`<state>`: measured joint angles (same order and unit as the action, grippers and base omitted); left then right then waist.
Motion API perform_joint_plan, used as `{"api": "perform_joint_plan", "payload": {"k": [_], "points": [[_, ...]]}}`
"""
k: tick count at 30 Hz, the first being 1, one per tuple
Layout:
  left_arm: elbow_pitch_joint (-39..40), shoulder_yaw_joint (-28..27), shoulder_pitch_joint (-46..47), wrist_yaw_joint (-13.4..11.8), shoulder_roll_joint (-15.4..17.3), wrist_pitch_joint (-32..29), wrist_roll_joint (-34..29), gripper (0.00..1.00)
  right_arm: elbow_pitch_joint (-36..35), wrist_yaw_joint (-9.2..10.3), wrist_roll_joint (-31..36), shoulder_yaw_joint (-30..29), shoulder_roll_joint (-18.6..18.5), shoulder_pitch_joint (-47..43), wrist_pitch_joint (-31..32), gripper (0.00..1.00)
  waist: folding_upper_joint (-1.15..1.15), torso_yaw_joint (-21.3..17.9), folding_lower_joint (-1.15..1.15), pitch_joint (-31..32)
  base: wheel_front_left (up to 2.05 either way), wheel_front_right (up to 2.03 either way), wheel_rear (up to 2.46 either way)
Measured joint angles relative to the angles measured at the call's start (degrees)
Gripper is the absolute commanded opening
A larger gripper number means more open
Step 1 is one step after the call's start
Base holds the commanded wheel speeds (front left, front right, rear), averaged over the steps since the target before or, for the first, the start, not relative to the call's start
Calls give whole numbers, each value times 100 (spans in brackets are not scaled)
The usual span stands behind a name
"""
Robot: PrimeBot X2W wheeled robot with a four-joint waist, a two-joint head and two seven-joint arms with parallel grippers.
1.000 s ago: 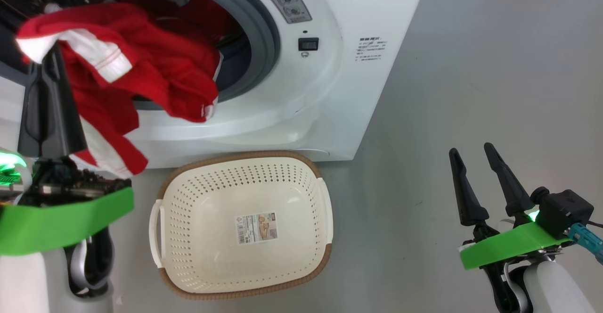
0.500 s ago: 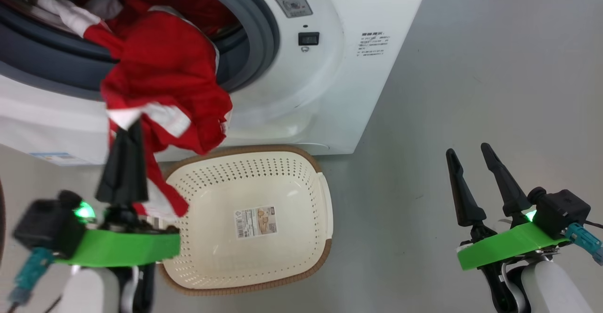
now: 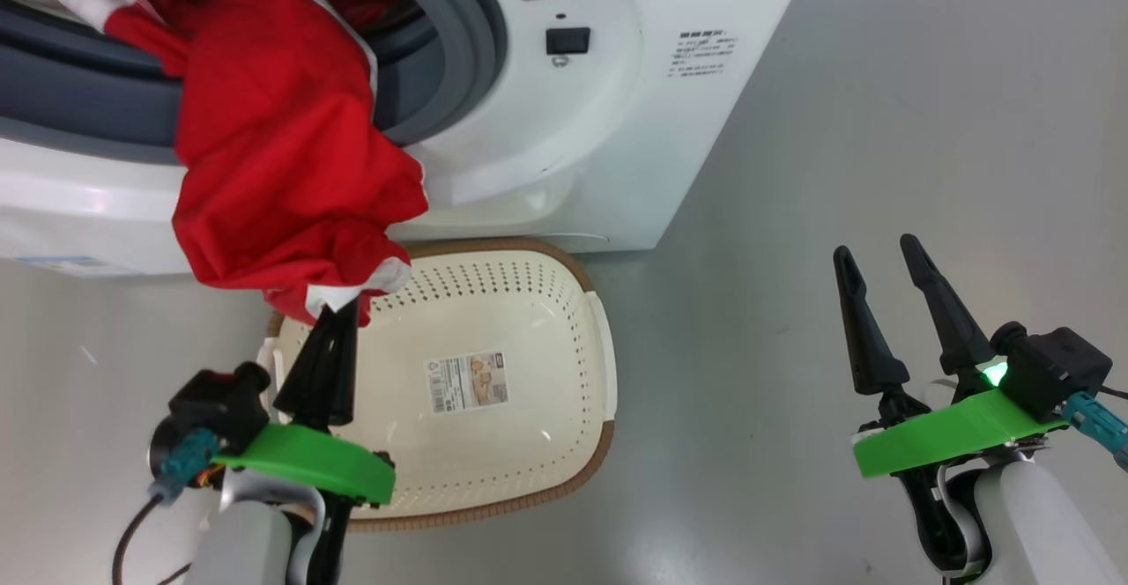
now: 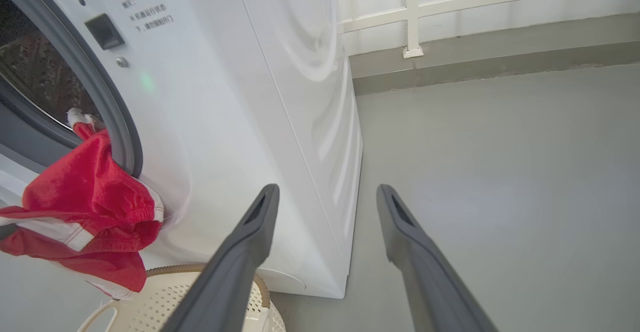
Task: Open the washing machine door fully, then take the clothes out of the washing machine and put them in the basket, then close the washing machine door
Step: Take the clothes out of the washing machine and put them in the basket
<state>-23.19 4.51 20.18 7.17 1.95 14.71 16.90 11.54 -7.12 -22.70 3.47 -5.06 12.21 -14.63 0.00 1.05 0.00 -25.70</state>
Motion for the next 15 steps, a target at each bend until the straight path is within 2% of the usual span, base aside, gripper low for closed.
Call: {"api": "perform_joint_plan", "payload": {"k": [15], "points": [[-1960, 125, 1133, 1, -15, 0, -92, 0, -98, 0, 1, -33, 71, 351, 0, 100, 0, -143, 0, -630, 0, 0, 0]]}}
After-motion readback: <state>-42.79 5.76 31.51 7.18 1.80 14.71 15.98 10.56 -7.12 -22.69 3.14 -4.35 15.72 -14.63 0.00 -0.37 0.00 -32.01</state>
